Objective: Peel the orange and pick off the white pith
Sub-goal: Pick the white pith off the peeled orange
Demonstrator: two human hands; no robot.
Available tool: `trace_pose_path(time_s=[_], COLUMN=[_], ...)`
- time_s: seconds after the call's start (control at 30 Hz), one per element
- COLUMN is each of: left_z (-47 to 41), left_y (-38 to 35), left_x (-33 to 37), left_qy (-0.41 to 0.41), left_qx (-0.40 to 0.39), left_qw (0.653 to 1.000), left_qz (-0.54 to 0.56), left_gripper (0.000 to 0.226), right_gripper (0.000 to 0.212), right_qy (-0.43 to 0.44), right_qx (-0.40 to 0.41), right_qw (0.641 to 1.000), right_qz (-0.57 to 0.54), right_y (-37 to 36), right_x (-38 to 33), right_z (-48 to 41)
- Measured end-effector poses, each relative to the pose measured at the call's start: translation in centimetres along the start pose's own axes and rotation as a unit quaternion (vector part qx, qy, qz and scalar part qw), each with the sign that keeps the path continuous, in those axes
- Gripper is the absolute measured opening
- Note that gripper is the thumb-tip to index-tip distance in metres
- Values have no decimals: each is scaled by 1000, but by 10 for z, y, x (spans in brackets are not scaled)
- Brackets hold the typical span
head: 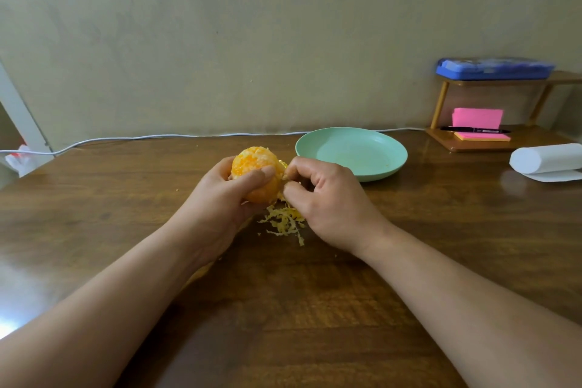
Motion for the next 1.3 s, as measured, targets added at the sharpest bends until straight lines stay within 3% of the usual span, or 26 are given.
trace_pose_path(time_s=[0.13,0.27,0.37,0.47,0.67,0.97,1.1,1.17,1.27,1.3], left_z=[-1,0,1,1,3,7,7,7,6,6], left_y=[-1,-3,1,3,1,1,-1,0,0,0], left_x=[1,7,11,11,10,11,12,12,12,12], left_qy=[8,60,99,117,115,114,108,108,112,111], left_qx=[7,37,36,15,-8,-69,-72,-65,-60,-58], left_qw=[999,982,964,963,971,970,971,973,969,968], left_qz=[50,176,243,241,210,203,199,195,213,219], left_gripper=[72,49,62,69,60,70,64,64,63,62], right_gripper=[18,29,27,9,8,9,5,18,4,9], right_qy=[13,-14,-34,-24,-30,1,-5,-3,-1,-1], right_qx=[-12,-14,-14,15,30,93,83,73,67,68], right_qw=[1000,999,996,996,994,992,992,990,990,991], right_qz=[4,35,76,83,101,87,92,119,125,119], right_y=[-2,-3,-2,0,1,6,7,5,4,4], right_x=[-2,5,8,2,-1,-7,-5,-5,-7,-8], right_z=[2,0,-2,-2,-1,-3,-3,-2,-3,-3])
Point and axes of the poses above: each hand's wrist, its own z-axis away from the middle knuckle, its own y-axis out of the back of the hand, x = y × z, the point moved 1 cm from there along -z, towards the middle knuckle, and after that the axes turned 2 degrees about x, right-handed, at the moved point
